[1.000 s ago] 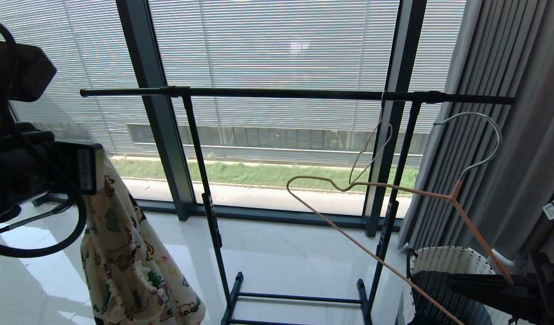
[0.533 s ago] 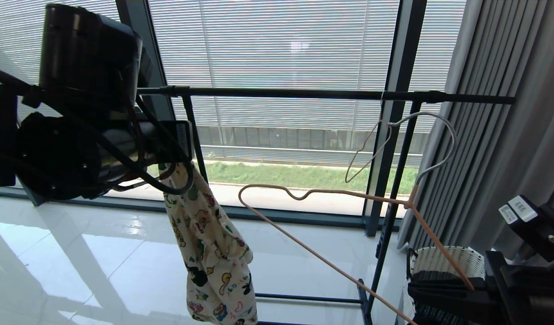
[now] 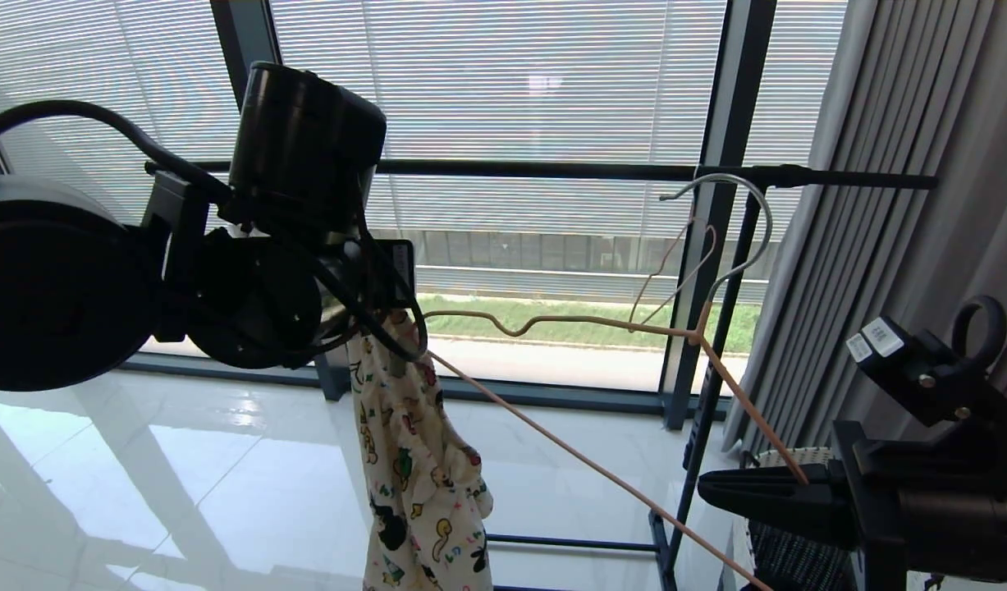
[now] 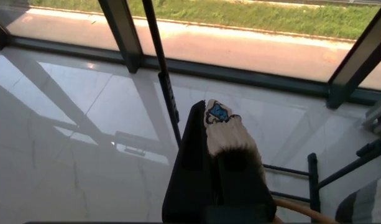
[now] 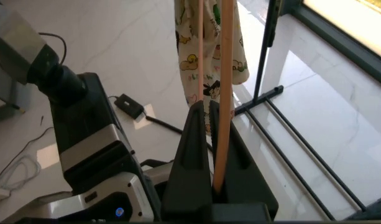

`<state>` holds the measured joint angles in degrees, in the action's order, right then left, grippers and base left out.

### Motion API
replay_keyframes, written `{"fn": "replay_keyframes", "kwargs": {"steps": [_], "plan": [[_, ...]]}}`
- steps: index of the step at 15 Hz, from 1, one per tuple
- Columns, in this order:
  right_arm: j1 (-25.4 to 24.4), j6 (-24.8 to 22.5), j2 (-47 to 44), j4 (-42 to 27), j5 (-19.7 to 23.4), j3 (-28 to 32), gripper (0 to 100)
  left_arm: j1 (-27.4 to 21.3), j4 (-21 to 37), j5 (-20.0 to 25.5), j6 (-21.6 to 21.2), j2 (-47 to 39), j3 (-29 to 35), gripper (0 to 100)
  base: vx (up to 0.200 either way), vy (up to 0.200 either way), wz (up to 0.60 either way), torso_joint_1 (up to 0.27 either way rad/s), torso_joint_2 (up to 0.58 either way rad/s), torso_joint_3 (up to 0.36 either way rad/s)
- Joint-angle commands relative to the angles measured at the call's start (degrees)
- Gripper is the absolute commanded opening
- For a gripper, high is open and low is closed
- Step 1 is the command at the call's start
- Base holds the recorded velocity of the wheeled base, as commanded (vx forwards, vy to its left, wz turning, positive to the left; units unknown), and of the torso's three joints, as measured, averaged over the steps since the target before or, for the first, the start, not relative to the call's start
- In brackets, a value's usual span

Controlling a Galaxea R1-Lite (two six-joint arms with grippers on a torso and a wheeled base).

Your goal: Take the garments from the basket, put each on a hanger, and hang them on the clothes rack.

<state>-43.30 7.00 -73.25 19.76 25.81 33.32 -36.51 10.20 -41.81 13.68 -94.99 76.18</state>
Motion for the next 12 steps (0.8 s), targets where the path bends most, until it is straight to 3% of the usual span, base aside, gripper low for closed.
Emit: {"fn": "replay_keyframes", "kwargs": {"steps": [1, 6, 12], "plan": [[-0.7, 0.0, -0.8, 0.0, 0.0, 0.6, 0, -0.1, 0.0, -1.1, 1.0, -2.0, 0.8, 0, 0.0, 0.0, 0.0, 0.0, 0.0, 0.0], [-1.6, 0.1, -3.6, 0.5, 0.0, 1.8, 0, -2.7, 0.0, -1.7, 3.1, -2.2, 1.4, 0, 0.0, 0.0, 0.0, 0.0, 0.0, 0.0], [-1.6, 3.5, -8.0, 7.6, -0.6, 2.8, 0, -4.3, 0.0, -2.9, 3.4, -2.0, 2.6, 0, 0.0, 0.0, 0.0, 0.0, 0.0, 0.0]]}}
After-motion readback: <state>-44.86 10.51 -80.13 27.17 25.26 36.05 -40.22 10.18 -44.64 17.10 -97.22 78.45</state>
